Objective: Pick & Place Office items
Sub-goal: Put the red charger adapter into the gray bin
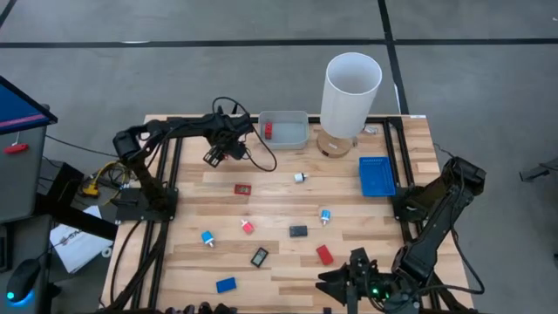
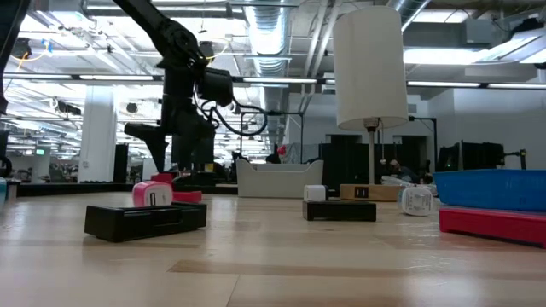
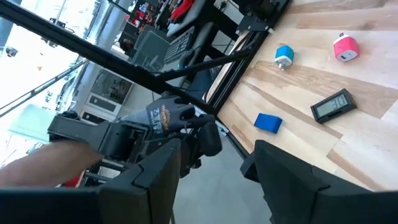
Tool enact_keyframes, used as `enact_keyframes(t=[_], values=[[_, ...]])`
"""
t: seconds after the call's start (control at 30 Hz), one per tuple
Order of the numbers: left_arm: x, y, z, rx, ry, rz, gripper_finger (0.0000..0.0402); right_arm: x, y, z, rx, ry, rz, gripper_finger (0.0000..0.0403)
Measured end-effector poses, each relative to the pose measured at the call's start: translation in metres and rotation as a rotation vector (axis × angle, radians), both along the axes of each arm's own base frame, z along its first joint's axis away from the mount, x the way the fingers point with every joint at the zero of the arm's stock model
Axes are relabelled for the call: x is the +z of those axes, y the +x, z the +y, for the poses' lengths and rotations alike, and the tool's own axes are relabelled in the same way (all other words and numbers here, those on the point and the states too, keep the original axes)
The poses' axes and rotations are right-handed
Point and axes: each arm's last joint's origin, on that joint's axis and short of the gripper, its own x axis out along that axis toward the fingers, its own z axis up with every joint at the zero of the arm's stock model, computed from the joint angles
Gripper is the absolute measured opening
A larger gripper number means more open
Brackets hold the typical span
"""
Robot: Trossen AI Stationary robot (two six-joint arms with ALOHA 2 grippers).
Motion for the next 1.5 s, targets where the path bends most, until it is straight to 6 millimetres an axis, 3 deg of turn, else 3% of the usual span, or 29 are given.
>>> enact_keyframes(t=[0.63,0.97,1.27,1.5], values=[[0.015,-0.007,-0.008,0.067,-0.048,-0.073,0.0230,0.000,-0.005,0.003,-0.008,-0.011,-0.006,0.0198],[-0.015,-0.025,-0.014,0.023,-0.020,0.032,0.0230,0.000,-0.005,0.003,-0.014,-0.003,-0.010,0.0198],[-0.029,-0.030,-0.016,-0.001,-0.007,0.023,0.0228,0.000,-0.004,0.002,-0.019,0.010,-0.011,0.0198],[-0.034,-0.032,-0.015,0.009,0.047,0.026,0.0193,0.000,-0.002,0.000,-0.029,0.013,-0.009,0.0198]])
